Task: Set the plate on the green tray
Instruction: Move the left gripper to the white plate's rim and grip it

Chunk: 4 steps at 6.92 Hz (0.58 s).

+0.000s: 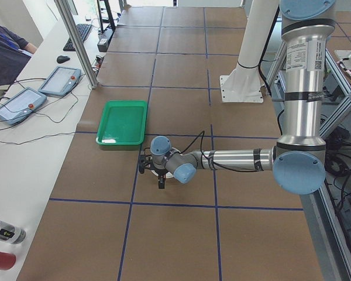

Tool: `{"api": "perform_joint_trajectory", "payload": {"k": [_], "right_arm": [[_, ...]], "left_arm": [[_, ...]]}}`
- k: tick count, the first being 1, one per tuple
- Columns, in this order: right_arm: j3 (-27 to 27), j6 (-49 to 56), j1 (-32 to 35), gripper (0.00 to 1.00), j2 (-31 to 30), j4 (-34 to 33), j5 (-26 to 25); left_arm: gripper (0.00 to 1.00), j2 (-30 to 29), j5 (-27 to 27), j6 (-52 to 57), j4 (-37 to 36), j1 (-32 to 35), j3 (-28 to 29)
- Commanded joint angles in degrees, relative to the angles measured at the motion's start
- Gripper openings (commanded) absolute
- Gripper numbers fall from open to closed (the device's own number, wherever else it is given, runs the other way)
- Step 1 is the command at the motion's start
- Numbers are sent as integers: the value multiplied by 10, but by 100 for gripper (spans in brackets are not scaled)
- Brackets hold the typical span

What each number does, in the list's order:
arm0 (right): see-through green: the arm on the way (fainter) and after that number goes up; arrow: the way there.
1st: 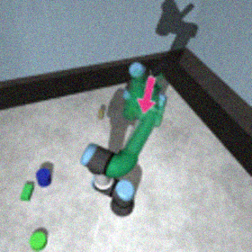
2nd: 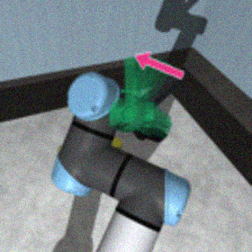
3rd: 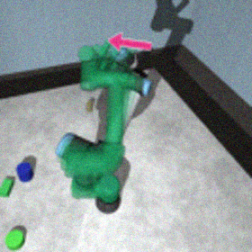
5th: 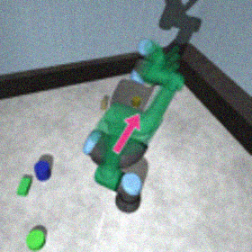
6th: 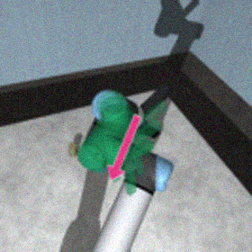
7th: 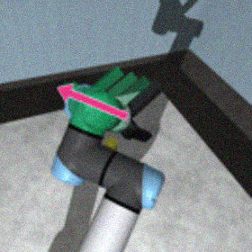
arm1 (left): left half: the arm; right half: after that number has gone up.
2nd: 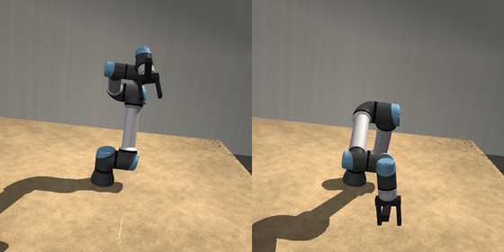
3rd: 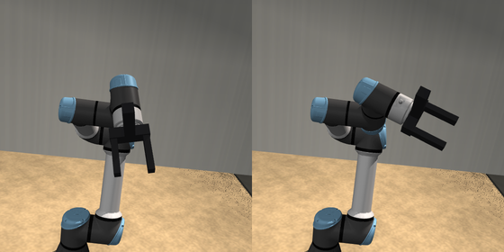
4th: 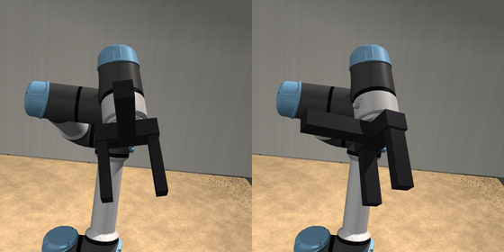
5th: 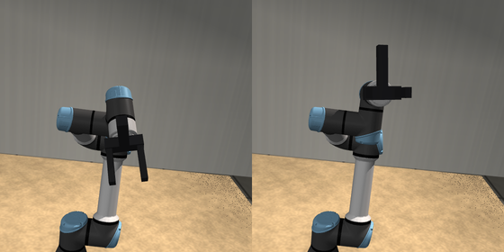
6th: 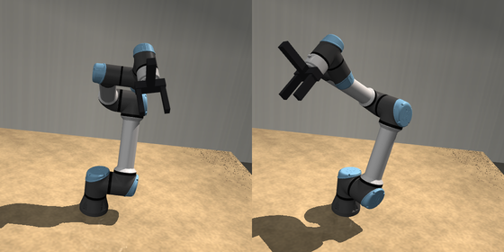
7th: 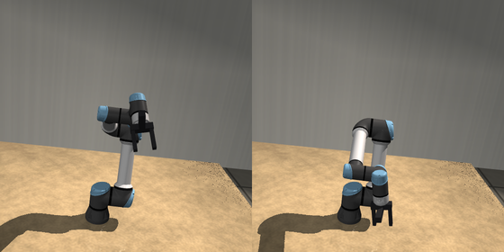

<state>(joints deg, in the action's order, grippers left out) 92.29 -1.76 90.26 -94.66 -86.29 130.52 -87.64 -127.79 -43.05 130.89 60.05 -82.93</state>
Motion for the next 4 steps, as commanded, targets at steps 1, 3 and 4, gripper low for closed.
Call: {"api": "perform_joint_trajectory", "payload": {"k": [1,3,4], "right_arm": [[0,0,0,100,0,0,0],[0,0,0,100,0,1,0],[0,0,0,100,0,0,0]], "left_arm": [[96,-1,-1,2,1,-3,2],[56,-1,-1,1,2,-3,2],[47,-1,-1,0,2,-4,1]]}}
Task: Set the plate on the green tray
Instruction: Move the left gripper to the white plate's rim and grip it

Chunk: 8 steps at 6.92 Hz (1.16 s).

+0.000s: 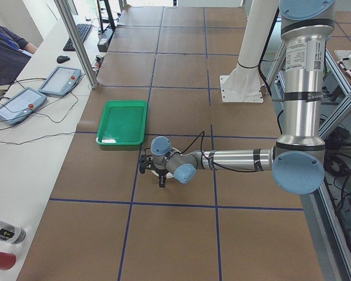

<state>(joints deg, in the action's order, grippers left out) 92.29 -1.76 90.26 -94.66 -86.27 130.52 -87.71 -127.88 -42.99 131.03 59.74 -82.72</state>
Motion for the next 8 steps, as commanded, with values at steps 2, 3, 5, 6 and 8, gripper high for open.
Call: {"api": "perform_joint_trajectory", "payload": {"k": [2,3,5,6,8], "right_arm": [[0,0,0,100,0,0,0],[0,0,0,100,0,0,0],[0,0,0,100,0,0,0],[1,0,0,100,0,0,0],[1,0,0,100,0,0,0]], "left_arm": [[23,0,-4,-1,-1,-1,-2],[2,1,-6,-1,-1,-1,-5],[0,4,-25,22,-2,5,-20],[0,19,-101,76,-9,6,-24],[0,23,-195,179,-47,90,-23]]}}
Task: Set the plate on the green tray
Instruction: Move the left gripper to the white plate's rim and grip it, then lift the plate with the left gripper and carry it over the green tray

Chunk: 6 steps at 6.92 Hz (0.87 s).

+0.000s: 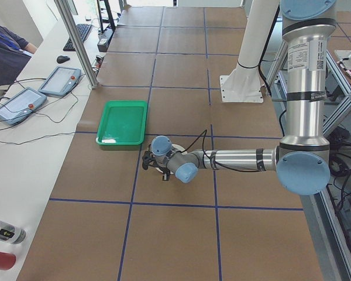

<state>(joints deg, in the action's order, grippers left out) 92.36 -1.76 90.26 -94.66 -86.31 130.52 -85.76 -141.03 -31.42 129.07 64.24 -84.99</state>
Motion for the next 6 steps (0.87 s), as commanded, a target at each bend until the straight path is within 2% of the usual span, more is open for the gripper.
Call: {"api": "perform_joint_trajectory", "payload": {"k": [1,3,4,6], "right_arm": [[0,0,0,100,0,0,0],[0,0,0,100,0,0,0],[0,0,0,100,0,0,0],[0,0,0,100,0,0,-1]], "left_arm": [[0,3,-100,90,-57,72,-3],[0,-2,-142,88,-59,100,-4],[0,-30,-144,55,-71,105,-4],[0,-131,-137,-106,-80,104,5]]}}
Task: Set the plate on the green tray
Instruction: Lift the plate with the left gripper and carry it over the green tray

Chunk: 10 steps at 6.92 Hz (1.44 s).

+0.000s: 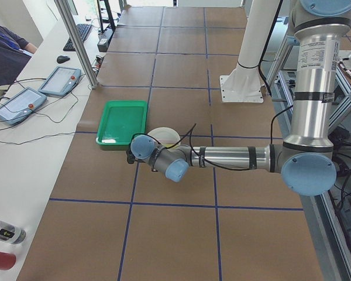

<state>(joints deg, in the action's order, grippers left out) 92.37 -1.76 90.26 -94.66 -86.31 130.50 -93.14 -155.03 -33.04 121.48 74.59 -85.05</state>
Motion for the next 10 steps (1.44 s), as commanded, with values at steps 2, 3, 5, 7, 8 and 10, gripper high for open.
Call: {"api": "perform_joint_trajectory", "payload": {"k": [2,3,5,7,8,10], "right_arm": [[0,0,0,100,-1,0,0],[0,0,0,100,-1,0,0],[0,1,0,100,-1,0,0],[-1,0,0,100,0,0,0],[-1,0,0,100,-1,0,0],[0,0,0,100,-1,0,0]], "left_arm": [[0,-146,35,-248,2,-7,58],[0,-180,71,-264,4,-29,82],[0,-215,109,-333,101,-59,149],[0,-237,207,-466,203,-114,184],[0,-253,232,-525,238,-136,214],[0,-283,298,-586,282,-186,265]]}}
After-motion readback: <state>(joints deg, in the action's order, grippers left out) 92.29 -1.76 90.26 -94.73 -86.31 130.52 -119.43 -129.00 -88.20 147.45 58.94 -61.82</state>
